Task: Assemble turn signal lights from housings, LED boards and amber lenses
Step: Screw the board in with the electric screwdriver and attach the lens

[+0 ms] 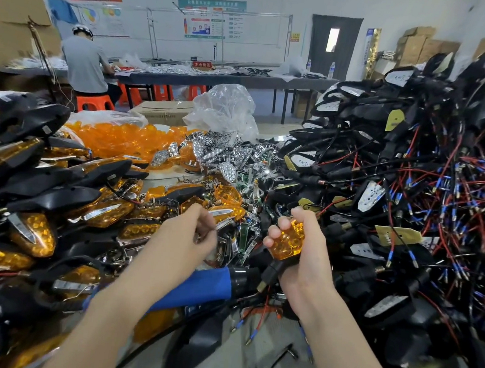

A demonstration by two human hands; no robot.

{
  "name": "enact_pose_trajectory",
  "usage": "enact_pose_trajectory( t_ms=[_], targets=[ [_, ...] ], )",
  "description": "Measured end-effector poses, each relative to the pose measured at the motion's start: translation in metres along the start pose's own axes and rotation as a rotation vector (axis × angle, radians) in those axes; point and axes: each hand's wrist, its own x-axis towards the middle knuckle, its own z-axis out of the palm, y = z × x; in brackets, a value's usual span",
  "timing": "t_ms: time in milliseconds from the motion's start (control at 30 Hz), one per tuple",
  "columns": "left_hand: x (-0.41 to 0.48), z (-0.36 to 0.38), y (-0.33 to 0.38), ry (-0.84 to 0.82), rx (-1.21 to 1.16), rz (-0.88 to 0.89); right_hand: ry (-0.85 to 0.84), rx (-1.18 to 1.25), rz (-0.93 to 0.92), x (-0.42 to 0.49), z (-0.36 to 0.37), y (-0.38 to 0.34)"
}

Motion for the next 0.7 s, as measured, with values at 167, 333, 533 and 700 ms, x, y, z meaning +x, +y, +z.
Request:
enact_pose_trajectory(
  t_ms=[167,333,533,700],
  targets=[
    [-0.023,0.025,0.03,0.196,-0.29,0.168,-0.145,-0.175,-0.063,-0.001,0.003,0.007],
    [-0.031,0.042,0.028,0.281,-0.367,0.18,-0.22,-0.313,-0.077,-0.006,0.005,0.011],
    [-0.035,0.038,0.03,0.259,-0.533,0.143,-0.234,-0.336,-0.081,-0.01,0.005,0.009],
    [-0.037,0.032,0.036,0.173,-0.741,0.1,-0.242,-0.315,-0.062,-0.011,0.009,0.011]
  ],
)
